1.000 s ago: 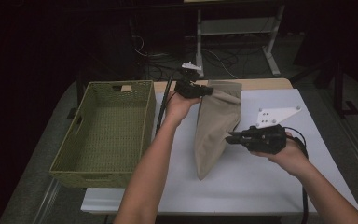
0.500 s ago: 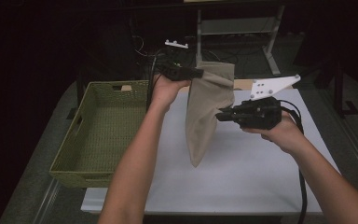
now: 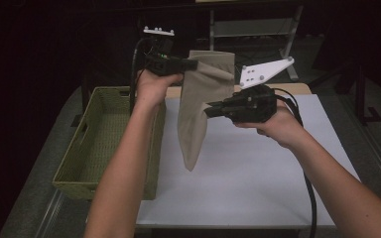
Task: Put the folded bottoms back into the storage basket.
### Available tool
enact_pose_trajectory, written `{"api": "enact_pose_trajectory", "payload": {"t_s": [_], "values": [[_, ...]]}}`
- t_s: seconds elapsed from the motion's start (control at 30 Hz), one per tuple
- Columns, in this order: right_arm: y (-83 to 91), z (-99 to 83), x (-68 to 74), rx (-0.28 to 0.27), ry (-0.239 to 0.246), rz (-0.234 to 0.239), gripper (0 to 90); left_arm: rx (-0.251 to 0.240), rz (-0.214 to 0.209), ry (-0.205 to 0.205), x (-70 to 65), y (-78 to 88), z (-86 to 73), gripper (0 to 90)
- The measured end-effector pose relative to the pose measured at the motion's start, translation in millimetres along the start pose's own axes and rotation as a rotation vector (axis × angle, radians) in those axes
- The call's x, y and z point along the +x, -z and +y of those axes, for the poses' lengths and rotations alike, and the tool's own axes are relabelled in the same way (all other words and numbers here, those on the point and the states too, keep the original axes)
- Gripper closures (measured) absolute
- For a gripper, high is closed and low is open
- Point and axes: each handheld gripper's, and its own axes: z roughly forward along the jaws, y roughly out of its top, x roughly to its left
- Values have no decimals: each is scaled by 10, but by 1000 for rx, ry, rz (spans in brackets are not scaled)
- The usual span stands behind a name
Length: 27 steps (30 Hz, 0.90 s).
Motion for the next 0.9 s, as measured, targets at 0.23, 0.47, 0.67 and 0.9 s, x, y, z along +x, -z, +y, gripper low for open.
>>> {"api": "enact_pose_trajectory", "payload": {"t_s": [0.23,0.47,0.67,0.9], "values": [[-336,182,52,9,21,45,840,-16,25,22,279,304,-100,787],[-737,354,73,22,26,65,840,-30,42,29,559,572,-172,787],[-1060,523,118,24,32,79,839,-35,59,20,799,826,-240,787],[-1473,646,172,46,37,94,839,-49,64,33,1113,1014,-391,787]]}}
